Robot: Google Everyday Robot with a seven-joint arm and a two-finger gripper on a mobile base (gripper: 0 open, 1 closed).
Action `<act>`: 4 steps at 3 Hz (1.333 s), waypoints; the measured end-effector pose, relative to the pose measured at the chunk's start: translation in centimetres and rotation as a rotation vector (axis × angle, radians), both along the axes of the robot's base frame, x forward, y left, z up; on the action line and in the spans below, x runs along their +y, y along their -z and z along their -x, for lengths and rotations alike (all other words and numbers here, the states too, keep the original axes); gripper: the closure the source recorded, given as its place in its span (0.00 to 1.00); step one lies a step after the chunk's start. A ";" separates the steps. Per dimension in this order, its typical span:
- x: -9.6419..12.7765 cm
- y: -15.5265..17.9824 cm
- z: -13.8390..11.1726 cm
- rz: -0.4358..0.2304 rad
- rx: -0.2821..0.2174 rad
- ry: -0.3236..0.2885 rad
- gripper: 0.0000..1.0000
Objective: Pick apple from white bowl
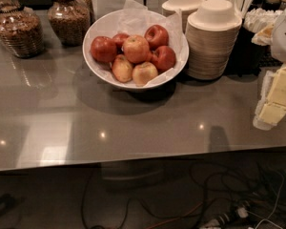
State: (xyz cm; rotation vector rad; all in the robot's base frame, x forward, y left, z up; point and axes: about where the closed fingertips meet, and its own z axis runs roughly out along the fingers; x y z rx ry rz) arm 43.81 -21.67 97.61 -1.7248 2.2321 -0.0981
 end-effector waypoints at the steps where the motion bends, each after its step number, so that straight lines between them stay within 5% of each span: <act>1: 0.0 0.0 0.0 0.000 0.000 0.000 0.00; 2: 0.4 -0.2 -0.4 -0.033 -0.019 -0.003 0.00; 4: 5.1 -0.6 -5.8 -0.304 -0.166 -0.025 0.00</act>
Offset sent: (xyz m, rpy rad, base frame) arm 0.0086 0.0086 0.0000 0.0759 -0.0204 0.0076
